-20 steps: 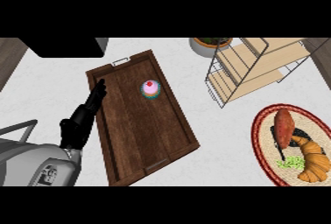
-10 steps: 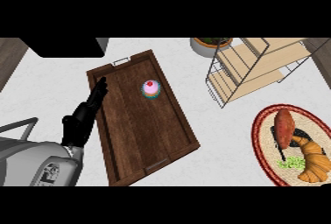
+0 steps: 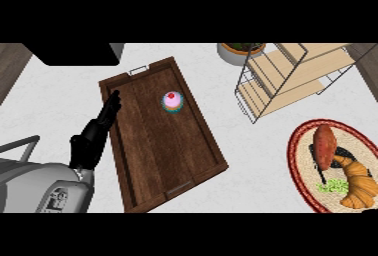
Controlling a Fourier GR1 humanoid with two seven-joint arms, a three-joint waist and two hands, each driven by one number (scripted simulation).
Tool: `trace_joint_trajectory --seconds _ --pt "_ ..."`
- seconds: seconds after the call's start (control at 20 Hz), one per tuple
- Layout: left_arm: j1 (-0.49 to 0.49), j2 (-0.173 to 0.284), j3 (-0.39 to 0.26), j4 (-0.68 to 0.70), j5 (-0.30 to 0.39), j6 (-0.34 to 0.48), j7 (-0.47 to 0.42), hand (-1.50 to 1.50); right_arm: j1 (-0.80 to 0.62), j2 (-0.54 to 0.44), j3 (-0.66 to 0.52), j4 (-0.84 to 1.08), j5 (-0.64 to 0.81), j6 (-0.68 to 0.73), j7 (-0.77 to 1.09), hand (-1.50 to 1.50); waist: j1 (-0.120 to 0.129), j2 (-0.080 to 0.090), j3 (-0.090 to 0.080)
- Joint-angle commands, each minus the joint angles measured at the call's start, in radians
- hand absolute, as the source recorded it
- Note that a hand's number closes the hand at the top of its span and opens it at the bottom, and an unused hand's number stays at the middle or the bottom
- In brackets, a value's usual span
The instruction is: Pick the croissant from the placemat and place it in the tiered shelf
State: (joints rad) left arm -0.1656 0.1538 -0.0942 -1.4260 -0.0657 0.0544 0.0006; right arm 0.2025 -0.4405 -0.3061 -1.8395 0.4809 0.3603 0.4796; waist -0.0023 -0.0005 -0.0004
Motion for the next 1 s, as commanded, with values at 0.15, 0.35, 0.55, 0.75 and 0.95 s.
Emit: trace_joint_trajectory --seconds 0.15,0.35,0.55,0.75,0.95 --pt "-0.023 -0.032 0.001 -0.061 -0.028 -0.009 0.085 0.0 -0.03 0.012 -0.025 0.048 0.069 0.045 -0.027 -1.5 0.0 0.0 0.0" --pt "0.031 -0.037 0.025 -0.025 -0.033 -0.031 0.002 0.0 -0.071 0.037 -0.025 0.104 0.122 0.031 -0.051 -1.5 0.001 0.0 0.0" --pt "0.004 -0.034 0.042 -0.037 -0.039 -0.048 0.027 0.0 -0.073 0.083 -0.001 0.114 0.173 0.012 -0.039 -1.5 0.001 0.0 0.0" --pt "0.036 -0.041 0.022 -0.119 -0.046 -0.052 0.095 0.0 -0.13 0.069 -0.015 0.262 0.192 -0.034 -0.127 -1.5 0.004 0.0 0.001" --pt "-0.048 -0.037 0.077 0.012 -0.045 -0.074 0.025 0.0 -0.11 0.105 -0.012 0.234 0.214 -0.029 -0.113 -1.5 0.0 0.001 0.0"
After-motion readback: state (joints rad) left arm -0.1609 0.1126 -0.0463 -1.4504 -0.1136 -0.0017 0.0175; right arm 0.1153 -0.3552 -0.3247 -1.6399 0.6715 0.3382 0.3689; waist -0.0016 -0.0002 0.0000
